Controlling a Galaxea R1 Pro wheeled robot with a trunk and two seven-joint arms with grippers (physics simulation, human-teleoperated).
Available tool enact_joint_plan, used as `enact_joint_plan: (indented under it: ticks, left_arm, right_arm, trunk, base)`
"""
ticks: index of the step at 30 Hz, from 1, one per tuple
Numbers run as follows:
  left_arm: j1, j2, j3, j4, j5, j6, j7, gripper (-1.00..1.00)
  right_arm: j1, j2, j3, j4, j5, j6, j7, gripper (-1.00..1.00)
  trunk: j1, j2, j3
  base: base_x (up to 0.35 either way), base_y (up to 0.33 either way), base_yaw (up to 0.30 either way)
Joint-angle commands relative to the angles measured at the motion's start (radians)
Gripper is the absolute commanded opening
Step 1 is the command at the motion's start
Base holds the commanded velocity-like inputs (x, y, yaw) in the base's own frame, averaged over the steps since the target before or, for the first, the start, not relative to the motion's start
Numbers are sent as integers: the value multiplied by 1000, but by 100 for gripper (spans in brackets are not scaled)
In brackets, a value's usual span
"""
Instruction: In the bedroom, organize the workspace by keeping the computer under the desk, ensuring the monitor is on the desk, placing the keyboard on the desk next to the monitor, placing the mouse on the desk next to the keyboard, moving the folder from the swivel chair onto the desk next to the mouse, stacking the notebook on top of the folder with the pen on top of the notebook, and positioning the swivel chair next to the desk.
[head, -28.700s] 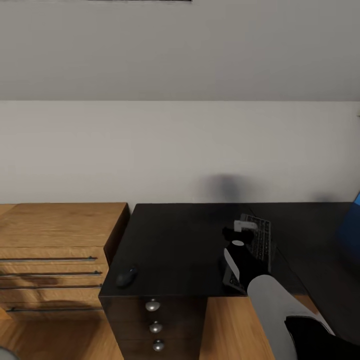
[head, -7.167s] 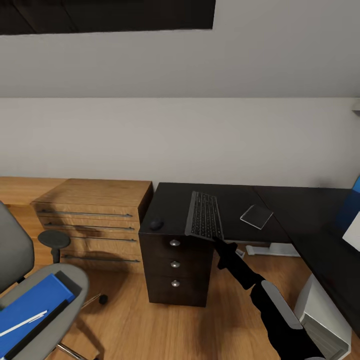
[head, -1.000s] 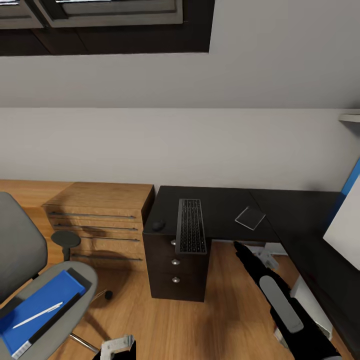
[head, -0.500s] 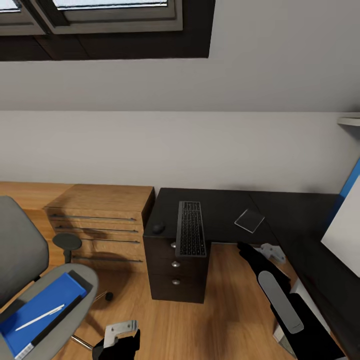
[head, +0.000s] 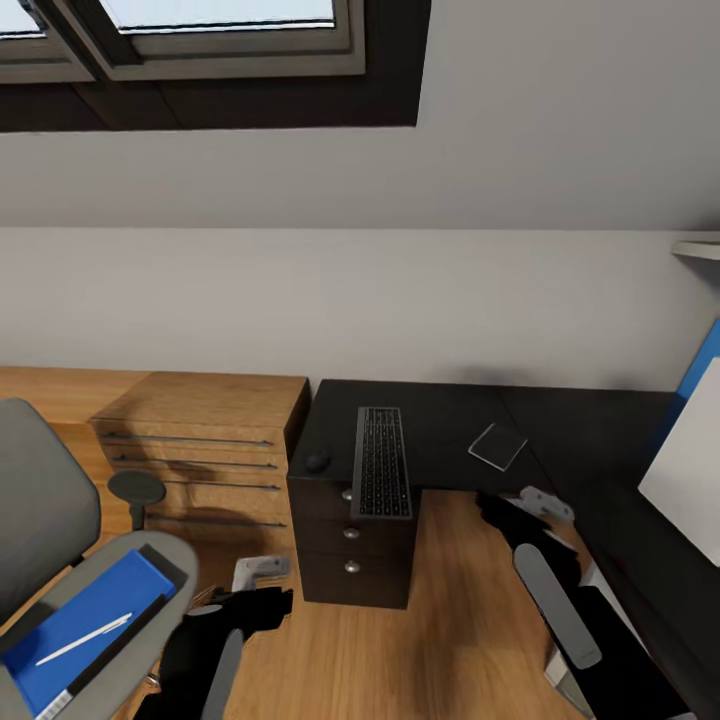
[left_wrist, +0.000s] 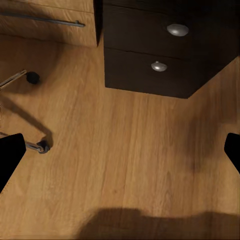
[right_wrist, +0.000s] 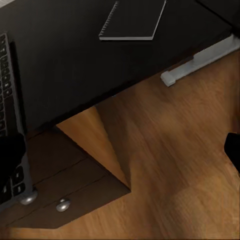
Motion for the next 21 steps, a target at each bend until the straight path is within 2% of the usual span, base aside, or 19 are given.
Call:
enact_joint_plan:
  ticks: [1, 6, 10, 14, 21]
  left_arm:
    - [-15, 0, 0, 0, 5, 20, 6, 100]
    - [-56, 0, 3, 10, 5, 62, 6, 100]
    - [-68, 0, 5, 36, 3, 72, 6, 100]
    - [-72, 4, 7, 52, 3, 76, 5, 100]
    - [-75, 14, 32, 61, 4, 78, 4, 100]
  right_arm:
    - [-2, 0, 3, 2, 26, 19, -8, 100]
    - [-4, 10, 4, 26, 190, 67, -2, 100]
    - [-4, 14, 4, 37, 286, 80, 7, 100]
    - [-5, 16, 4, 39, 333, 82, 15, 100]
    - [-5, 17, 8, 35, 361, 83, 20, 100]
  trunk:
    - [-4, 6, 2]
    - [-23, 41, 18]
    - [-38, 69, 30]
    - [-54, 97, 43]
    - [-81, 146, 65]
  base:
    - [0, 0, 0]
    - [0, 0, 0]
    - [0, 0, 0]
    - [0, 0, 0]
    - [0, 0, 0]
